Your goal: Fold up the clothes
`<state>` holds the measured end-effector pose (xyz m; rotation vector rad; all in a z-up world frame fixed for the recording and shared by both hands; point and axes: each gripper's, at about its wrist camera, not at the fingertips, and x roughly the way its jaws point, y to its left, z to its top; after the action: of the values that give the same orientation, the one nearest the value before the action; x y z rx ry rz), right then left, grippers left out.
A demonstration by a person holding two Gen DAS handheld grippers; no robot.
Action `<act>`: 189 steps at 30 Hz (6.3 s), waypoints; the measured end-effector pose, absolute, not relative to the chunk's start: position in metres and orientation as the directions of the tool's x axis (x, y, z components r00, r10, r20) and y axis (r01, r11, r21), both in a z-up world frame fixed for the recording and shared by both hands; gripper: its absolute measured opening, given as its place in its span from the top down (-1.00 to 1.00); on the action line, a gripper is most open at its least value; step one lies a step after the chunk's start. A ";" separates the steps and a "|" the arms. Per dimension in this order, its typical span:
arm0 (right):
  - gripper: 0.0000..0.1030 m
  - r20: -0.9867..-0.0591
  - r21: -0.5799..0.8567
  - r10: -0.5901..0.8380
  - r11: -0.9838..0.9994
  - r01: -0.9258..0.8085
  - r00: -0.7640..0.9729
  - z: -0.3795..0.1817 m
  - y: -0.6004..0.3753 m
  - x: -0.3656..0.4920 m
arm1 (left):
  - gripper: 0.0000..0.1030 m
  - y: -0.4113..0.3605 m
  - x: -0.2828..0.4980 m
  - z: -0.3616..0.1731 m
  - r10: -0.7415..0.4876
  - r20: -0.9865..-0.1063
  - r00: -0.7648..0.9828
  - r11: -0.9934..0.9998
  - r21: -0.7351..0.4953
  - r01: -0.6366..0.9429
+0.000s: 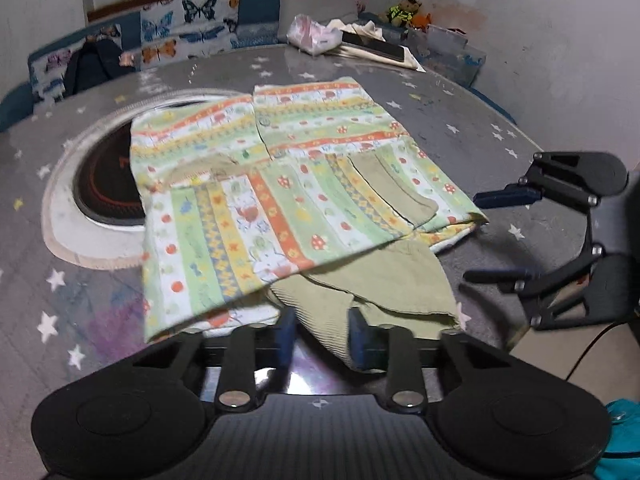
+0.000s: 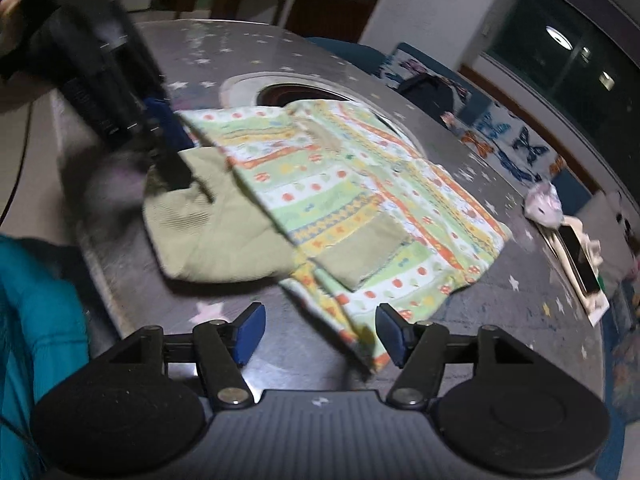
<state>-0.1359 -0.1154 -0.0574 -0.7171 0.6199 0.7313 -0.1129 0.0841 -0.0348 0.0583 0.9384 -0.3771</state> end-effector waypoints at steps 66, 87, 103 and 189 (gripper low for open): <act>0.83 -0.580 -0.138 0.552 0.658 -0.740 0.599 -0.022 -0.108 -0.081 | 0.84 0.108 -0.097 -0.001 -0.293 -0.545 0.785 0.815 0.288 0.504; 0.84 -0.691 -0.044 0.619 0.481 -0.876 0.374 0.045 -0.126 -0.153 | 0.84 0.120 -0.188 0.033 -0.456 -0.622 0.637 0.710 0.178 0.681; 0.84 -0.698 -0.084 0.578 0.521 -0.849 0.423 0.039 -0.101 -0.050 | 0.84 0.126 -0.084 0.020 -0.388 -0.646 0.658 0.778 0.154 0.610; 0.65 -0.615 0.055 0.524 0.774 -0.631 0.589 -0.049 -0.074 0.018 | 0.49 0.095 0.019 -0.038 -0.309 -0.685 0.660 0.942 -0.123 0.313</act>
<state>0.0183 -0.0743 -0.0488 -0.1763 0.6560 0.6765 0.0192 0.0954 -0.0385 0.0051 0.7735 -0.3515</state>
